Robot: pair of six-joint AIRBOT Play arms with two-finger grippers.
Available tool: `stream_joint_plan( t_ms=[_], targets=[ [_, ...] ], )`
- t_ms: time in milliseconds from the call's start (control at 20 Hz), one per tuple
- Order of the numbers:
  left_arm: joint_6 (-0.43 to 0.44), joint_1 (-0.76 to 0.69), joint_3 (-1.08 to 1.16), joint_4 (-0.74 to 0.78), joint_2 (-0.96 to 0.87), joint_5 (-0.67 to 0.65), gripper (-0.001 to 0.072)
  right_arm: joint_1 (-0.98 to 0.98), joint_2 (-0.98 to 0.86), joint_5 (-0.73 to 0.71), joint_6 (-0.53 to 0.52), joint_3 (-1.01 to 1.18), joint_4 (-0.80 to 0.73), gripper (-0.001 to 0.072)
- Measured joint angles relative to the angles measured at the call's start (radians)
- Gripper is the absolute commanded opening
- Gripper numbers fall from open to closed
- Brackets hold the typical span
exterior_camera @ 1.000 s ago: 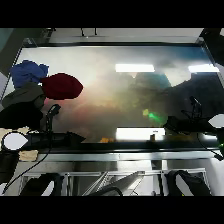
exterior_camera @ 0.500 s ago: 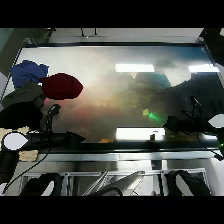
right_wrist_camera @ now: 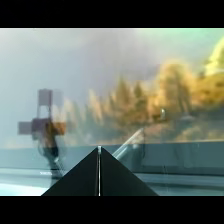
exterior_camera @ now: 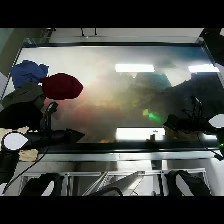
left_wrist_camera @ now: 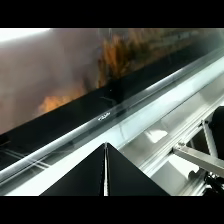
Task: Fold the shirts.
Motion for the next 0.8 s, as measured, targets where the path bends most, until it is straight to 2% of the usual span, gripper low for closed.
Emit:
stream_joint_plan(
  t_ms=[200, 350, 400, 450, 500, 550, 800],
  targets=[
    [-0.095, 0.025, 0.014, -0.002, -0.006, 0.118, 0.0018, 0.000, -0.015, -0.052, 0.000, 0.000, 0.008, 0.0020],
    [-0.056, 0.107, 0.089, 0.002, -0.060, 0.167, 0.0019, 0.000, -0.039, -0.092, 0.000, 0.000, 0.014, 0.0027],
    [-0.040, 0.148, 0.128, 0.005, -0.095, 0.170, 0.0170, 0.000, -0.048, -0.105, 0.000, 0.000, 0.015, 0.0028],
    [-0.024, 0.201, 0.179, 0.005, -0.148, 0.169, 0.0695, 0.000, -0.058, -0.116, 0.000, 0.000, 0.015, 0.0069],
    [-0.003, 0.256, 0.233, 0.005, -0.213, 0.161, 0.0651, 0.000, -0.069, -0.129, 0.000, 0.000, 0.016, 0.0277],
    [0.014, 0.306, 0.287, 0.005, -0.283, 0.144, 0.0651, 0.000, -0.081, -0.138, -0.003, 0.000, 0.016, 0.0407],
    [0.079, 0.496, 0.549, 0.016, -0.708, 0.044, 0.0651, 0.000, -0.126, -0.170, -0.020, 0.000, 0.018, 0.0406]
  ],
)
